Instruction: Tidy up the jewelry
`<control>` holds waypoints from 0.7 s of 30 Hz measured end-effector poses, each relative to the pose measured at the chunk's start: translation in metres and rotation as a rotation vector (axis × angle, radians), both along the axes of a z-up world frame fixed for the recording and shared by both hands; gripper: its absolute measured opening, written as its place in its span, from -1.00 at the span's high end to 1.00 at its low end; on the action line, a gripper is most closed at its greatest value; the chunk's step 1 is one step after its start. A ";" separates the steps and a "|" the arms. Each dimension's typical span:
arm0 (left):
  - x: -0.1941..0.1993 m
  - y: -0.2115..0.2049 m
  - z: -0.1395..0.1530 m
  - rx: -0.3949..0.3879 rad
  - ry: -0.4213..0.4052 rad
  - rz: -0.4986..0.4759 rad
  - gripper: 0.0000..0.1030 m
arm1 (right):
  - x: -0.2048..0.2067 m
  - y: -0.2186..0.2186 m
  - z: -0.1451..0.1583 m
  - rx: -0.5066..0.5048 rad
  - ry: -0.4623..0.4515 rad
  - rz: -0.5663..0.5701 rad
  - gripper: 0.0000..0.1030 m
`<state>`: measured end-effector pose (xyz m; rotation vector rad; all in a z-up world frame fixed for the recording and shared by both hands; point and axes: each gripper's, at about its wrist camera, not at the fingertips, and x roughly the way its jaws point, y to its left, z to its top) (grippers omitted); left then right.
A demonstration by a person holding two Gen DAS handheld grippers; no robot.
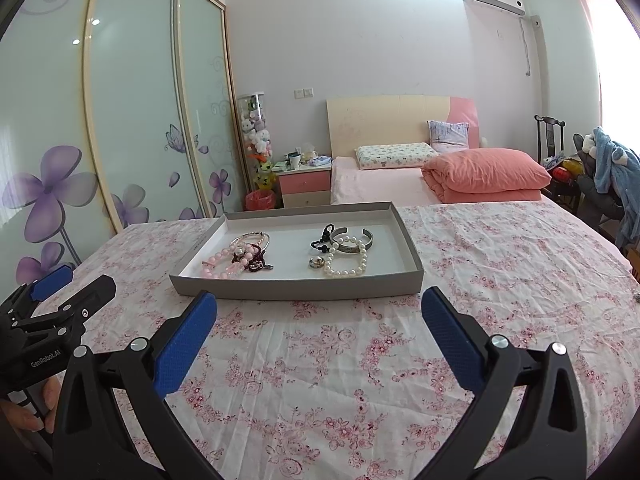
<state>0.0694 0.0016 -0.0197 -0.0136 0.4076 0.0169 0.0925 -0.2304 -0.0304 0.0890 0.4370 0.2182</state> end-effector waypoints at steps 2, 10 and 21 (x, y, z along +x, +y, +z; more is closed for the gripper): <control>0.000 0.000 0.000 0.000 0.000 0.000 -0.92 | -0.001 0.001 -0.001 0.001 0.001 0.001 -0.97; 0.000 -0.002 -0.002 -0.001 0.003 -0.001 -0.92 | 0.000 0.001 -0.001 0.002 0.002 0.001 -0.97; 0.000 -0.002 -0.004 0.000 0.005 -0.001 -0.92 | -0.001 0.001 0.000 0.003 0.003 0.001 -0.97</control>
